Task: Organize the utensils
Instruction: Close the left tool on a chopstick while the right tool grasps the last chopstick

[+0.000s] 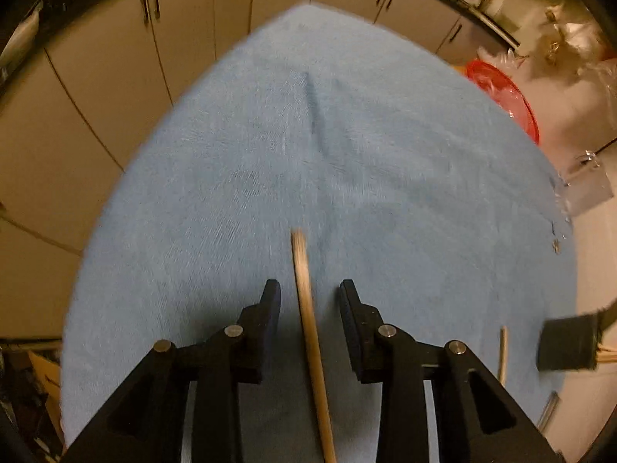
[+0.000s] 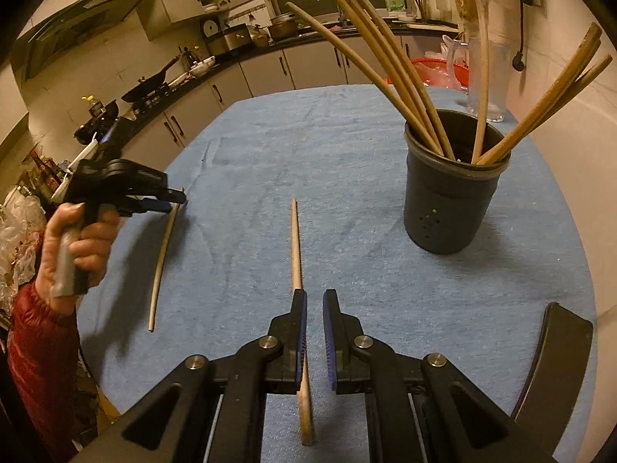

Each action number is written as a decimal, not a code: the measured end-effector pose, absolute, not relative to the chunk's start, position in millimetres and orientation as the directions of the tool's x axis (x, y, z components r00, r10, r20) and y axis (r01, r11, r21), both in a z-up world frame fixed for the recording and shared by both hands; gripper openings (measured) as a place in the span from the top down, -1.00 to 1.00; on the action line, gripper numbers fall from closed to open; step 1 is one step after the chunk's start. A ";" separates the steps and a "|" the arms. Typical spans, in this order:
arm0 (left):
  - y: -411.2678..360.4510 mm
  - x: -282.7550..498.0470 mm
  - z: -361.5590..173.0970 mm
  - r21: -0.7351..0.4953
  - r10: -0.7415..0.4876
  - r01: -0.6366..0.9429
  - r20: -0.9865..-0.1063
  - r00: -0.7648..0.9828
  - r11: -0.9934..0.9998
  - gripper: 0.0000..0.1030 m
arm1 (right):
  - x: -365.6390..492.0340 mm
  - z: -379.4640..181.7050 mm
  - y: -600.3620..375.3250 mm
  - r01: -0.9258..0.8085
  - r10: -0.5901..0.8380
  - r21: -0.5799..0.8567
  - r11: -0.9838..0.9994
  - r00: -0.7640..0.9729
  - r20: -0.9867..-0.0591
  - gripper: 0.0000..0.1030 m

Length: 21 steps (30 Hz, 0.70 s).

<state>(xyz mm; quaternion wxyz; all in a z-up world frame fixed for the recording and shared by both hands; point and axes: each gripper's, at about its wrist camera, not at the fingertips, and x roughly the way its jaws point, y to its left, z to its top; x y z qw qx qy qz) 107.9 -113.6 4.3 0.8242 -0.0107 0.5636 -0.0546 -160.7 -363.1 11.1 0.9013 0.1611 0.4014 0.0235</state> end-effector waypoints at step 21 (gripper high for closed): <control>-110.9 39.5 5.2 0.006 -0.076 0.206 -0.919 0.386 0.979 0.85 | -25.0 -12.4 -341.4 0.102 0.208 0.302 0.948 0.520 -0.828 0.75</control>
